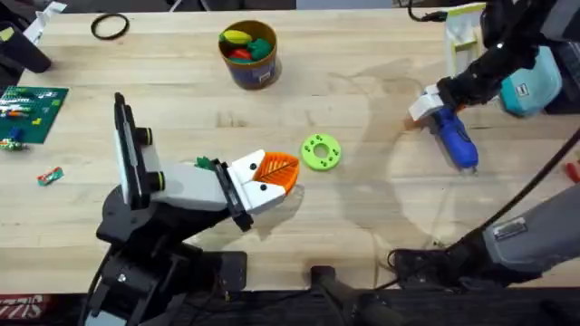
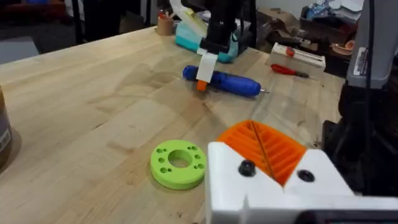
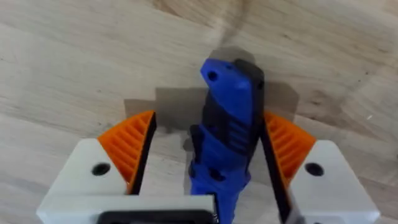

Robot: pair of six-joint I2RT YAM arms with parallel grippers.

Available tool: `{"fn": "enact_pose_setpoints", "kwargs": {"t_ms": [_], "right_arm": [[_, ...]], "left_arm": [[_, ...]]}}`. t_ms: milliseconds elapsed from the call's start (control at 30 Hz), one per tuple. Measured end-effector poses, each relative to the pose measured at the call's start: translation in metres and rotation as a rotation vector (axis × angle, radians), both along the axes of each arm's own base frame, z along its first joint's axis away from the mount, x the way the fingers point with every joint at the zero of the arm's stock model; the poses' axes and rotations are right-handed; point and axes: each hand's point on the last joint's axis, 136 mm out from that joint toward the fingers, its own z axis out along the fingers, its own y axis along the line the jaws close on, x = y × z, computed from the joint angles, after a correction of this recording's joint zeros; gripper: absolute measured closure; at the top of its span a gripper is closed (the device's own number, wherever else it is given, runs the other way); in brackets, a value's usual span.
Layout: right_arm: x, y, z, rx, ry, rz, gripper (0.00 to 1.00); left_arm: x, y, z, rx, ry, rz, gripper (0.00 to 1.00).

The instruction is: Pick up the gripper from the table and insert it into the empty holder that is missing its gripper. Then pick up a screw, insert it into the mounting hole, and use the screwdriver to tighten it. Finally, clean up the table by picking up the vegetable and placing it into the bucket.

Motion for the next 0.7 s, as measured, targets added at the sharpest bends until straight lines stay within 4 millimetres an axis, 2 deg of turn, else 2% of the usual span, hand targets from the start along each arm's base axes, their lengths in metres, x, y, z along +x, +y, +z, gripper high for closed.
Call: {"fn": "enact_pose_setpoints", "kwargs": {"t_ms": [467,600,700], "right_arm": [[-0.0039,-0.0034,-0.0017,-0.024,0.026,0.026,0.053],[-0.004,-0.0063,-0.0027,-0.04,0.029,0.037,0.148],[-0.0041,-0.0089,-0.0031,-0.055,0.032,0.046,0.275]], "left_arm": [[0.0,0.0,0.0,0.001,-0.002,0.0,0.985],[0.0,0.0,0.0002,0.001,-0.003,0.0,0.985],[0.0001,0.0,0.0,0.002,-0.003,0.0,0.985]]}}
